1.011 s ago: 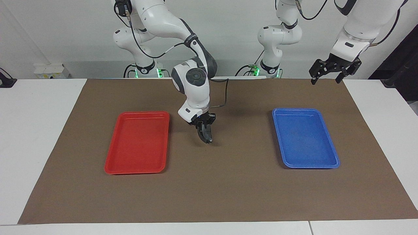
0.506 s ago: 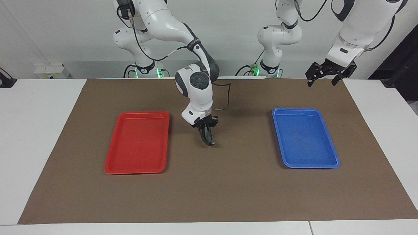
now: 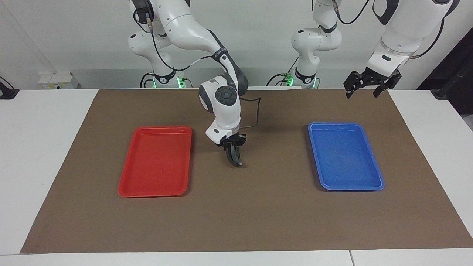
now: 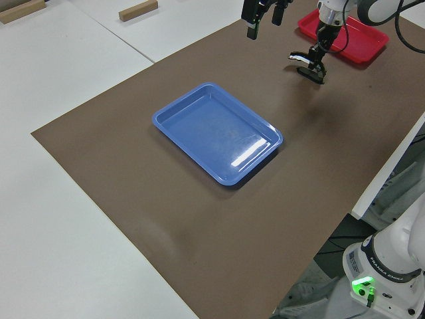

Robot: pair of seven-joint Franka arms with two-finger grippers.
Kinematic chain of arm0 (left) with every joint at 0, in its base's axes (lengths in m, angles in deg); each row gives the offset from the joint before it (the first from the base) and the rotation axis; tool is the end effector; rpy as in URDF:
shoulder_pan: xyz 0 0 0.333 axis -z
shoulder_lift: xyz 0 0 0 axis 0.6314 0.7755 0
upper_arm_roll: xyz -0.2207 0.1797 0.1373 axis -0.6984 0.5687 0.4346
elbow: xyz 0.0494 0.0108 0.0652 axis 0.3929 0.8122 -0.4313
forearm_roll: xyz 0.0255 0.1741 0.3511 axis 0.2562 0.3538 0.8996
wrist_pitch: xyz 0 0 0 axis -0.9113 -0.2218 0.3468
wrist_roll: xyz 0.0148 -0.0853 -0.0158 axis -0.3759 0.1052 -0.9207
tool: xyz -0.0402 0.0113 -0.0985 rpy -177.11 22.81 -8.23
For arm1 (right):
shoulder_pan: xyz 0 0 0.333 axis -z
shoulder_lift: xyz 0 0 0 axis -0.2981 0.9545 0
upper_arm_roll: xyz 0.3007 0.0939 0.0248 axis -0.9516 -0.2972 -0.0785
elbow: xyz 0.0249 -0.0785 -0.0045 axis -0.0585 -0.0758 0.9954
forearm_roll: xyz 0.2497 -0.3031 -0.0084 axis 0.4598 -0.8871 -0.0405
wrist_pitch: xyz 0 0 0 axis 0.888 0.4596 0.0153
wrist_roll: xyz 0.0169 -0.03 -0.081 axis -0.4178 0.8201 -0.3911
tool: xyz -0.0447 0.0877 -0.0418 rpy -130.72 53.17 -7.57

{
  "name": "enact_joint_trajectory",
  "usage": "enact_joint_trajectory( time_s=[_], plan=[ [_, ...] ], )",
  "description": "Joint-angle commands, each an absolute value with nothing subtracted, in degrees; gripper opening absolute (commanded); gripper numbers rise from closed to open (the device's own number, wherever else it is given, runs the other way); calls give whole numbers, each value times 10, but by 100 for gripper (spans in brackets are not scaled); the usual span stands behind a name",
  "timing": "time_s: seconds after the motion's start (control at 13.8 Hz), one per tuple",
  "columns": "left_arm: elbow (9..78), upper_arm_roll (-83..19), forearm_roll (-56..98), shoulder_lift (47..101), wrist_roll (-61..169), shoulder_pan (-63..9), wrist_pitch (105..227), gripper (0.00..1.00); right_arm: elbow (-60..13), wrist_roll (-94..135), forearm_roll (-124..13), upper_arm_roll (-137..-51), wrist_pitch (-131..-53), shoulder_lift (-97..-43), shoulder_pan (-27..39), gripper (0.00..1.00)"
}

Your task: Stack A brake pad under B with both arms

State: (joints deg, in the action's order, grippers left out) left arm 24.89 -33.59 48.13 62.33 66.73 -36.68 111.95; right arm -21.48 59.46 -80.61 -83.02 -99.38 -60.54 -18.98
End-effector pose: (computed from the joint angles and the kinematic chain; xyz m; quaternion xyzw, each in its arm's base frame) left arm 0.5297 -0.0667 0.6306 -0.9984 0.0400 0.0343 0.0185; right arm 0.5446 0.3551 0.3127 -0.9996 0.0095 0.0256 0.0116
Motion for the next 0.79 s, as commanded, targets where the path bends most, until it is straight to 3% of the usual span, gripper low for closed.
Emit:
enact_joint_trajectory(
  time_s=[0.0, 0.72],
  plan=[
    [256, -331, 473, 620, 673, -363, 1122, 100, -221, 575, -800, -831, -999, -609, -187, 0],
    [256, -329, 472, 621, 673, -363, 1124, 100, -233, 574, -777, -836, -1003, -612, -191, 0]
  ],
)
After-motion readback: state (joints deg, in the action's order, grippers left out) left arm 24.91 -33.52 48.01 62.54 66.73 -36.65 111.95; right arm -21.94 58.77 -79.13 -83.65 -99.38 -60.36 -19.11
